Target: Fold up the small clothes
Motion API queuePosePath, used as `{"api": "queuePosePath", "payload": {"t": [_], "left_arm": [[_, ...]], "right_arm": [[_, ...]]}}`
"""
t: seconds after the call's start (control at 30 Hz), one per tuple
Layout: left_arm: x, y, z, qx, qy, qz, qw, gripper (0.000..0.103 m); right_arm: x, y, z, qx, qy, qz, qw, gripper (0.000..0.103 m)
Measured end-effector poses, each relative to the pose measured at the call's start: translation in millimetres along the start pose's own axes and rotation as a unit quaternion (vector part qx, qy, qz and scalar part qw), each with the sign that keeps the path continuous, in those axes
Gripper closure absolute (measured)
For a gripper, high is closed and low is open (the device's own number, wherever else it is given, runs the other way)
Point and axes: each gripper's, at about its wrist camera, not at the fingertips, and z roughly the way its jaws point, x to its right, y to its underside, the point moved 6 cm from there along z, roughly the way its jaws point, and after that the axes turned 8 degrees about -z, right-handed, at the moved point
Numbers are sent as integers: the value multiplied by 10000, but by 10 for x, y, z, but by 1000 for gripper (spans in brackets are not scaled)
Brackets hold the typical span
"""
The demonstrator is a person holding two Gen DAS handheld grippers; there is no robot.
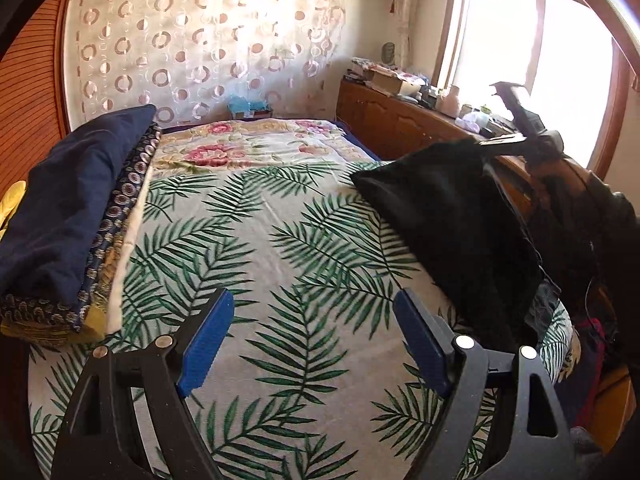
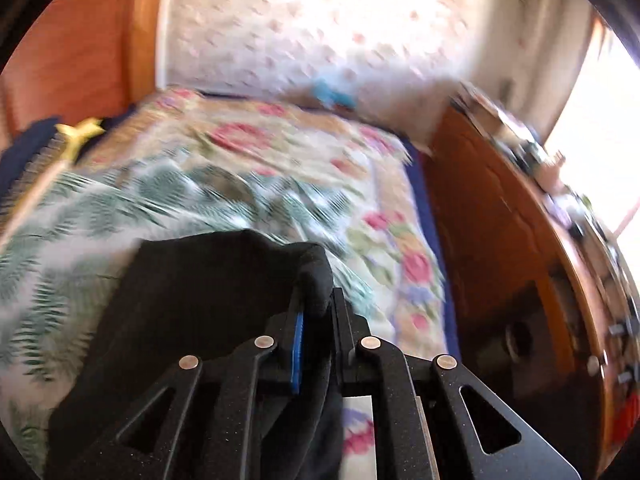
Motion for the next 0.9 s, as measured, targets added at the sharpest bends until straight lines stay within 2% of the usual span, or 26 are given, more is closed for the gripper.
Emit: {"api": "queuePosePath", "payload": {"t": [0.03, 0.07, 0.2, 0.37, 0.57, 0.77, 0.9], "left_arm": [[28, 14, 15, -30, 19, 31, 10000, 20], [56, 22, 28, -50, 34, 54, 10000, 20], [190, 64, 96, -165, 111, 131, 9997, 20], [371, 106, 155, -239, 198, 261, 9992, 20], [517, 134, 217, -272, 281, 317, 9987, 20], [618, 175, 313, -308, 333, 273, 9986, 20], [648, 226, 334, -368, 349, 291, 9983, 20]], "right_arm": [[-4, 59, 49, -87, 60, 69, 9999, 65], [-18, 103, 65, -102, 29, 106, 9999, 59], [-151, 254, -98, 84, -48, 154, 9998, 59], [-361, 559, -617, 578, -423, 58, 9974, 59], [-891, 1180, -1091, 853, -897, 21, 9923, 55], [-1154, 1572, -1288, 999, -1130, 94, 9885, 54], [-1250, 1669, -1364, 1101, -1184, 56, 9868, 54]]}}
